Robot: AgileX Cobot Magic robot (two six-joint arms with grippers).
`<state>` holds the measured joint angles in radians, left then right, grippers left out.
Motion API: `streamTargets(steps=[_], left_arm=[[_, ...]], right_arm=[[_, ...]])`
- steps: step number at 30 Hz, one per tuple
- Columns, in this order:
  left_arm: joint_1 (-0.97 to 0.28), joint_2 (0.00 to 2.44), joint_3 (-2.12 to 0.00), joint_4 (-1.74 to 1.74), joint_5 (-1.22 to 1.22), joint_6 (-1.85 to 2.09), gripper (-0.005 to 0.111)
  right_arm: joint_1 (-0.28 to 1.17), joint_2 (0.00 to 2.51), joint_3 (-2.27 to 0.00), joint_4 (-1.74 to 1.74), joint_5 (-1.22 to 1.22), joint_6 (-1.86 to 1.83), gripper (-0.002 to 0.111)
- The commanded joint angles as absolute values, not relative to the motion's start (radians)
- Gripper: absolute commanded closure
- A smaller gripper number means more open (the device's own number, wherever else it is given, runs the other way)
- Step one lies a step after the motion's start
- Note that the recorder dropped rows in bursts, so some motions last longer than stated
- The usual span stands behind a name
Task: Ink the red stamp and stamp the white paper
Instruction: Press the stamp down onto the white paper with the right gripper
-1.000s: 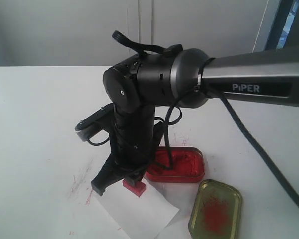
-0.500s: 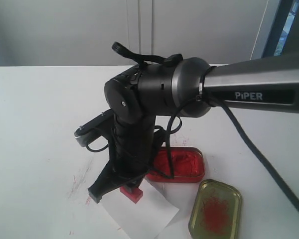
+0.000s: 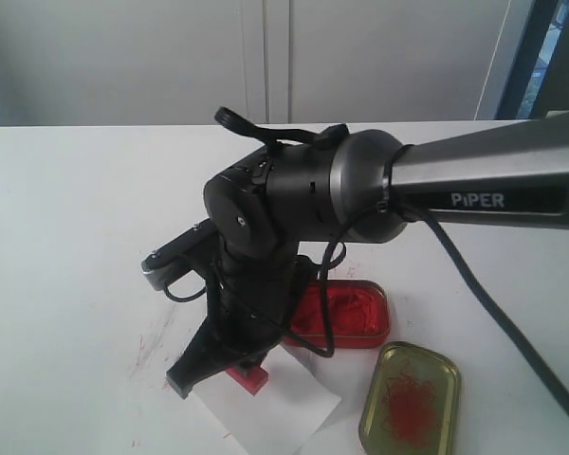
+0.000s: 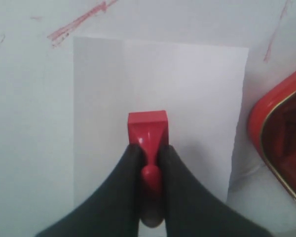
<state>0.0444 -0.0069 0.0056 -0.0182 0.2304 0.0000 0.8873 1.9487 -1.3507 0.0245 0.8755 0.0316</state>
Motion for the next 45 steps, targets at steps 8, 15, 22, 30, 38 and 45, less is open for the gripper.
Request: streamTargets(steps=[8, 15, 22, 30, 38, 45], left_arm=[[0.047, 0.0, 0.0, -0.028, 0.232, 0.0, 0.107], [0.047, 0.0, 0.0, -0.028, 0.232, 0.0, 0.107], [0.047, 0.0, 0.0, -0.028, 0.232, 0.0, 0.107], [0.047, 0.0, 0.0, -0.028, 0.232, 0.0, 0.107], [0.047, 0.0, 0.0, -0.028, 0.232, 0.0, 0.107], [0.047, 0.0, 0.0, -0.028, 0.232, 0.0, 0.107]], right_arm=[[0.886, 1.958, -1.302, 0.022, 0.838, 0.052, 0.108], [0.886, 2.006, -1.302, 0.022, 0.822, 0.052, 0.108], [0.886, 2.087, -1.302, 0.027, 0.839, 0.052, 0.108], [0.886, 2.102, -1.302, 0.028, 0.855, 0.05, 0.108], [0.886, 2.102, -1.302, 0.08, 0.84, 0.025, 0.108], [0.886, 2.104, -1.302, 0.084, 0.821, 0.026, 0.108]])
